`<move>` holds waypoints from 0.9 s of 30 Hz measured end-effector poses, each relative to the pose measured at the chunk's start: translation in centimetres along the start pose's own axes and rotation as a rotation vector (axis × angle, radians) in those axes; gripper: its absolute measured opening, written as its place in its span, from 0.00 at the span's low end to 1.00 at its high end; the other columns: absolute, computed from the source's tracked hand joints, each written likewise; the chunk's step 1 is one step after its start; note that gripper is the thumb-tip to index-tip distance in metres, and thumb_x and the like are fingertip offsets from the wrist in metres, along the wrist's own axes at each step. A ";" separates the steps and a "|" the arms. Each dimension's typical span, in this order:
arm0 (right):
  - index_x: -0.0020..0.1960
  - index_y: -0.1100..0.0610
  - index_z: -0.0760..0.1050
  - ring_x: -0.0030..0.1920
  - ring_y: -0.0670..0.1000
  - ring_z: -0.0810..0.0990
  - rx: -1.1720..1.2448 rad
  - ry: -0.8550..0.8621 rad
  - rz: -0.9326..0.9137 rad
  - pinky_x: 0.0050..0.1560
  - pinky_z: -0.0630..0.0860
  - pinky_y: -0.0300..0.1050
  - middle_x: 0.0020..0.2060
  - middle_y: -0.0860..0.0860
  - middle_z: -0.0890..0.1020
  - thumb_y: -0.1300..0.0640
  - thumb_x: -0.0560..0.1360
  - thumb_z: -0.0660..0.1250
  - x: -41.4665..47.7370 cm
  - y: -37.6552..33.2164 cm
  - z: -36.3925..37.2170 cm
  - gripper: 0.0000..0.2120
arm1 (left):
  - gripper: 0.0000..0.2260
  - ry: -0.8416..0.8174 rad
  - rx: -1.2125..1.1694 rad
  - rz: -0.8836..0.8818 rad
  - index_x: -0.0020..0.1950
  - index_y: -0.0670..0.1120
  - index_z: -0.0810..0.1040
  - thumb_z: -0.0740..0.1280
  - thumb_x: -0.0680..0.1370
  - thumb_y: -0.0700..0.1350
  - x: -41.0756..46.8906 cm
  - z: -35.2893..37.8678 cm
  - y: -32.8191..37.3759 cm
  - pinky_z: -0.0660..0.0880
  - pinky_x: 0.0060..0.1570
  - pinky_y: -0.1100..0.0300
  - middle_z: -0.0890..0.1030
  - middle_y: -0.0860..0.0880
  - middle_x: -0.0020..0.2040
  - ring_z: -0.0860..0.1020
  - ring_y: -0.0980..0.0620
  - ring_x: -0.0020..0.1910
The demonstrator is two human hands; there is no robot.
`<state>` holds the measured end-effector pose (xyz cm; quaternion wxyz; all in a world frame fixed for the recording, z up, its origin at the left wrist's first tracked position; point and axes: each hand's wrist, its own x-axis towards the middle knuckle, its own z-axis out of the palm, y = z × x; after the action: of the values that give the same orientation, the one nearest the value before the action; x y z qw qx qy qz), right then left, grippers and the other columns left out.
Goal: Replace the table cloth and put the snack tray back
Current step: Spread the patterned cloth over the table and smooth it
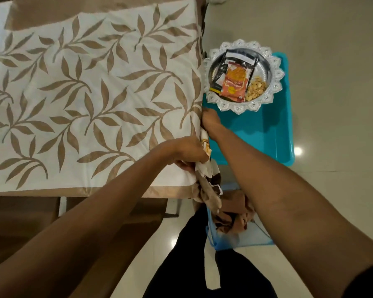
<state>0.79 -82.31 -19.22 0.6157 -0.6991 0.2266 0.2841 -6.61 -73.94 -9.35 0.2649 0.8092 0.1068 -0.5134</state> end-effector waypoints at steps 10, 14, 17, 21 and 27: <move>0.59 0.59 0.82 0.53 0.54 0.83 0.161 0.130 -0.173 0.52 0.82 0.45 0.51 0.53 0.85 0.68 0.78 0.62 0.2 -0.5 -1.3 0.15 | 0.07 0.404 -0.133 0.213 0.47 0.47 0.82 0.69 0.77 0.49 2.7 -5.5 2.1 0.74 0.32 0.64 0.84 0.50 0.41 0.83 0.53 0.39; 0.67 0.57 0.79 0.60 0.51 0.81 0.325 0.243 -0.276 0.62 0.79 0.43 0.60 0.52 0.83 0.64 0.82 0.61 -1.2 -1.3 -2.4 0.16 | 0.10 0.671 -0.332 0.295 0.47 0.50 0.80 0.68 0.72 0.55 3.9 -7.0 3.5 0.79 0.49 0.53 0.83 0.52 0.42 0.82 0.51 0.44; 0.68 0.56 0.79 0.63 0.49 0.80 0.338 0.300 -0.376 0.66 0.77 0.48 0.61 0.49 0.83 0.64 0.82 0.62 -2.5 -3.9 -3.8 0.16 | 0.12 0.630 -0.474 0.298 0.47 0.51 0.79 0.68 0.73 0.58 4.1 -7.8 4.7 0.81 0.51 0.48 0.84 0.49 0.45 0.83 0.48 0.46; 0.71 0.56 0.75 0.66 0.49 0.78 0.256 0.148 -0.477 0.67 0.77 0.51 0.67 0.51 0.80 0.63 0.83 0.62 -5.4 -6.6 -3.5 0.17 | 0.19 0.604 -0.562 0.259 0.49 0.51 0.78 0.62 0.76 0.66 3.5 -9.6 5.9 0.78 0.48 0.52 0.82 0.49 0.48 0.81 0.49 0.47; 0.53 0.62 0.79 0.47 0.51 0.79 -0.192 0.110 -0.756 0.50 0.79 0.57 0.48 0.55 0.81 0.66 0.79 0.62 -8.1 -7.0 -0.2 0.08 | 0.08 0.505 -0.518 0.105 0.50 0.42 0.78 0.68 0.75 0.46 1.2 -13.3 6.2 0.78 0.37 0.57 0.80 0.44 0.41 0.79 0.48 0.37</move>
<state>-0.45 -81.82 -8.61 0.5957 -0.8019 -0.0417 0.0195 7.04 -72.11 -4.02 0.4524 0.8209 0.2536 -0.2391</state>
